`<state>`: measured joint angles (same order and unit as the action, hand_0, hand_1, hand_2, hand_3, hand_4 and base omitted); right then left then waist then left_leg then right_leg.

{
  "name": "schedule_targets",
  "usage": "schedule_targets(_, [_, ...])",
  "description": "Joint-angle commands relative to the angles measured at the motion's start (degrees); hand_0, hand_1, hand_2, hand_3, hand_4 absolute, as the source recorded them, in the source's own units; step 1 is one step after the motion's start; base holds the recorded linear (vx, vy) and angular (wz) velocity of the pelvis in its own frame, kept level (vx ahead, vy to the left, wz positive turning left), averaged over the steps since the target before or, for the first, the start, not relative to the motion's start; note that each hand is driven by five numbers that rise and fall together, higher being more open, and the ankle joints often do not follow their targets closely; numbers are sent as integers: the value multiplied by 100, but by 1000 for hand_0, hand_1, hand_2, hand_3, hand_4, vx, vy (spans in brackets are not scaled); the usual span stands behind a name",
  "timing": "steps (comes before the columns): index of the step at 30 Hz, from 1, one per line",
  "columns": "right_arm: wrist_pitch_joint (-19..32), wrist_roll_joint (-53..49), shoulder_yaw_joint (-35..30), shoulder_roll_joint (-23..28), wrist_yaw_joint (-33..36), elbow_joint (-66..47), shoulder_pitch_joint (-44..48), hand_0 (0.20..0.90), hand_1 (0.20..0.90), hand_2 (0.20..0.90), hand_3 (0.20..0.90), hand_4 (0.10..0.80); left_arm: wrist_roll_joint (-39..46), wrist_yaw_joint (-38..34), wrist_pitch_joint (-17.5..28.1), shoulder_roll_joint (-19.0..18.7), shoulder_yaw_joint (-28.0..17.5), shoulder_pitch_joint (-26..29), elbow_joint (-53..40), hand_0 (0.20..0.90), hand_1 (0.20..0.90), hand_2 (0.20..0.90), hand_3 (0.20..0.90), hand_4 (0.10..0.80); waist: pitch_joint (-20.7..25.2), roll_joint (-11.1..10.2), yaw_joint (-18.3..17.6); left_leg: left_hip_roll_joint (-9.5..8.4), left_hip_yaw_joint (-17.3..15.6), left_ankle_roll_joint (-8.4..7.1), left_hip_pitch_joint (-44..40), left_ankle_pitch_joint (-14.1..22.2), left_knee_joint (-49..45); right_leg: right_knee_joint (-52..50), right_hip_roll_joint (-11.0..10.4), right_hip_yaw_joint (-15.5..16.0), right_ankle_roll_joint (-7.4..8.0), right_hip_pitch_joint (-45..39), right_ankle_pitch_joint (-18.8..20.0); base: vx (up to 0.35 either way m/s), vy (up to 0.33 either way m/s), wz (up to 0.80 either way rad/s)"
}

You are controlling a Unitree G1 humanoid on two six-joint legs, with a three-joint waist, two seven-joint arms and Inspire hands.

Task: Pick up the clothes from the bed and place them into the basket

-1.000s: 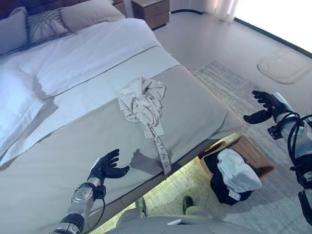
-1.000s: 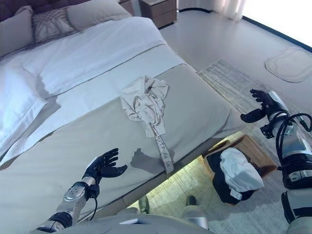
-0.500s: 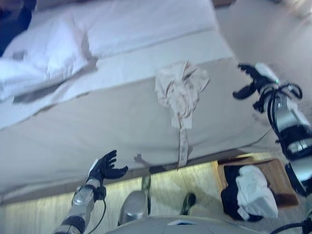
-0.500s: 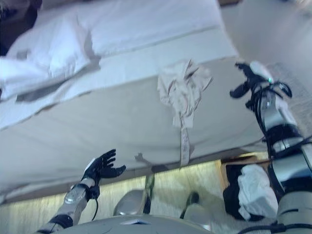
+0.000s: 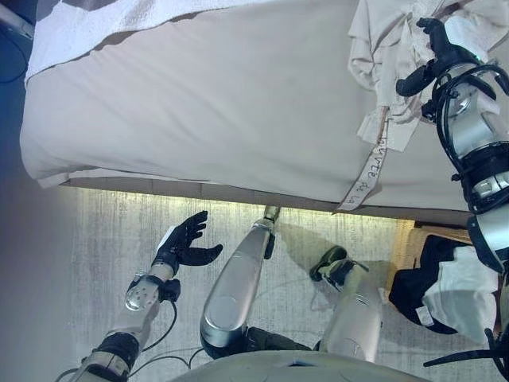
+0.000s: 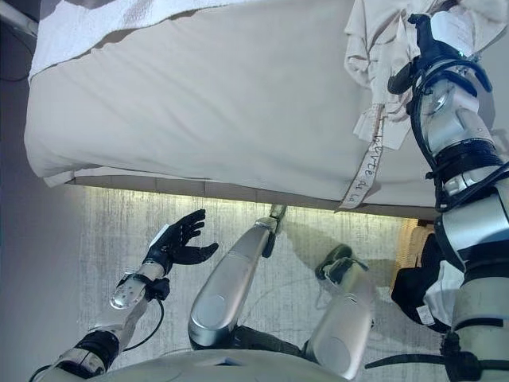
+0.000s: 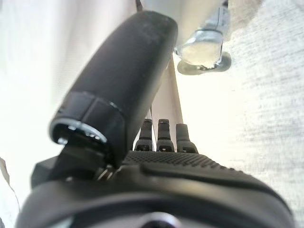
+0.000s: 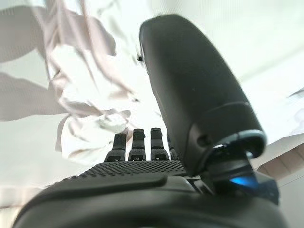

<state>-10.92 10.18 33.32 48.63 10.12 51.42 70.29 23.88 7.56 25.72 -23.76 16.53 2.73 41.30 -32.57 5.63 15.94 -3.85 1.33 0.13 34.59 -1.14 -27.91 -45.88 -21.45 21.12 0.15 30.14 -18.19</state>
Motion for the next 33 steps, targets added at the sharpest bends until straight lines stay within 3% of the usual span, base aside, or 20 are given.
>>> schedule_targets(1, [-54,-63,327,511,438,-328,866,900,900,900,900,800,436,-255,681,-289,-193,-273,-636,900,900,900,900,800,278,235,-71,98,-406,54,411,1187,-975,-444,402,-145,-247,712,103,-14,49,1])
schedule_targets(12, [-390,-144,616,630,-11,404,1319,900,900,900,900,800,786,-407,771,-441,-329,-383,-1282,900,900,900,900,800,278,455,5,169,-441,204,1721,1387,-1975,-1292,333,-398,-307,2065,-63,-10,0,2])
schedule_targets(14, [-336,-225,744,687,-85,522,1426,726,726,726,697,597,818,-380,823,-461,-376,-463,-1320,900,900,900,900,800,278,455,28,193,-412,219,1911,1379,-2073,-1375,364,-404,-321,2250,-57,-10,-44,1])
schedule_targets(15, [-306,-214,791,726,-108,515,1467,387,387,387,302,202,856,-374,851,-483,-395,-509,-1358,900,900,900,900,800,278,444,33,203,-399,221,2000,1369,-2108,-1384,383,-404,-321,2328,-39,-28,-58,-5])
schedule_targets(16, [-282,-208,831,760,-113,502,1494,300,300,300,200,100,875,-380,872,-500,-409,-537,-1385,900,900,900,900,800,278,429,36,207,-391,219,2051,1362,-2124,-1380,401,-396,-323,2367,-24,-32,-76,-8])
schedule_targets(24, [-127,-305,970,878,-97,385,1550,300,300,300,200,100,980,-372,948,-600,-557,-580,-1484,900,900,900,900,800,278,337,5,262,-380,176,2023,1302,-2067,-1283,508,-318,-331,2311,42,-34,-50,-4])
schedule_targets(33, [152,-271,878,951,-56,855,1593,300,300,300,200,100,1179,-126,1052,-774,-609,-660,-1437,900,900,900,900,800,278,314,-5,342,-368,134,1683,1604,-2558,-1490,453,-287,-404,1923,-124,-30,-30,-6])
